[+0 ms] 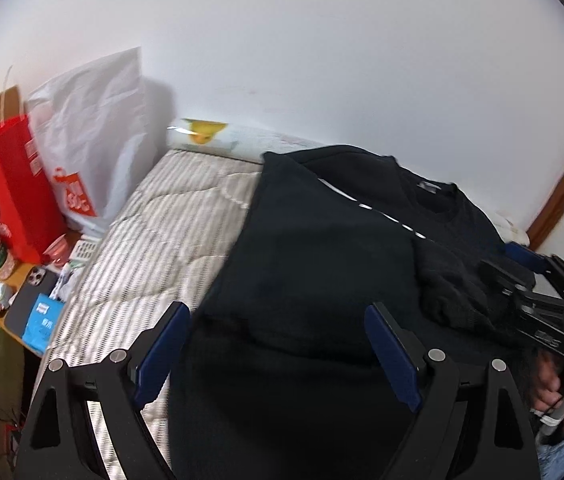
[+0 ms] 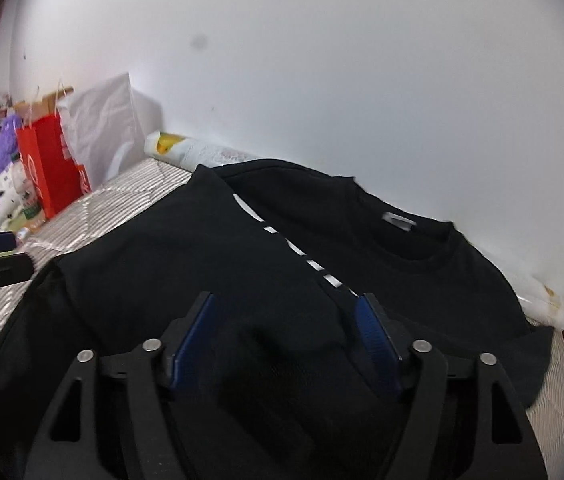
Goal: Fold small clothes
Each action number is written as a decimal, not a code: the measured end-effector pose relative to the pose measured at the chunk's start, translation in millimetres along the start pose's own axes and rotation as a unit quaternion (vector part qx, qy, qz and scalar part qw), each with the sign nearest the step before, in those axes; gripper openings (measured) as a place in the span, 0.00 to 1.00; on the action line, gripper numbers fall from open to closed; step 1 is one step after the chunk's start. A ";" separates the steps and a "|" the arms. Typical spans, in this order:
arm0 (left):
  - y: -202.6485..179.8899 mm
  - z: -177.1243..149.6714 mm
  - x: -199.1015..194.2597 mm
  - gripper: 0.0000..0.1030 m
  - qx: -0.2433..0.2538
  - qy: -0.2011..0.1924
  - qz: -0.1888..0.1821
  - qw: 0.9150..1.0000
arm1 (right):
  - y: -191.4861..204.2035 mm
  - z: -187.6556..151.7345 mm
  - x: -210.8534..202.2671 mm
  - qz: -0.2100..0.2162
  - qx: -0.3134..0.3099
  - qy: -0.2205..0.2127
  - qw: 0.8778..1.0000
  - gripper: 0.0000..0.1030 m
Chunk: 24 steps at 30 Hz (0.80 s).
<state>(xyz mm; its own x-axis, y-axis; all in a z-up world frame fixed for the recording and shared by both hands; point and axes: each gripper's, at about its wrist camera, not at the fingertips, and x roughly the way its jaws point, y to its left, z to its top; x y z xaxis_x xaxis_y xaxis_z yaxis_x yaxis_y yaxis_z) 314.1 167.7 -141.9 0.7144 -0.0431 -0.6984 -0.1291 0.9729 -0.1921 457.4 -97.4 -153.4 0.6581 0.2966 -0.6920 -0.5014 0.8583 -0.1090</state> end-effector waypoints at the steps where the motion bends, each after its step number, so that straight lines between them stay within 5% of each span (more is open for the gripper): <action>1: -5.7 0.6 0.7 0.85 0.005 0.002 -0.003 1.000 | -6.5 -3.6 -7.3 0.003 0.005 -0.001 1.000 0.73; 15: -137.5 -0.8 45.0 0.85 0.118 0.058 -0.087 0.987 | -113.1 -114.0 -116.3 -0.051 0.104 0.013 0.993 0.74; 24: -208.8 -31.5 65.4 0.85 0.233 0.058 -0.054 0.969 | -148.9 -162.8 -127.0 -0.060 0.168 0.033 0.983 0.74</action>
<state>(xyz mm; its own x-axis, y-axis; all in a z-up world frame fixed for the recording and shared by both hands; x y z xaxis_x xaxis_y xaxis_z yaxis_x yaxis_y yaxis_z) 366.1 -45.3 -169.1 0.6202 -0.1496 -0.7700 0.2857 0.9573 0.0441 357.0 -331.0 -165.5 0.6581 0.1658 -0.7344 -0.2009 0.9788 0.0410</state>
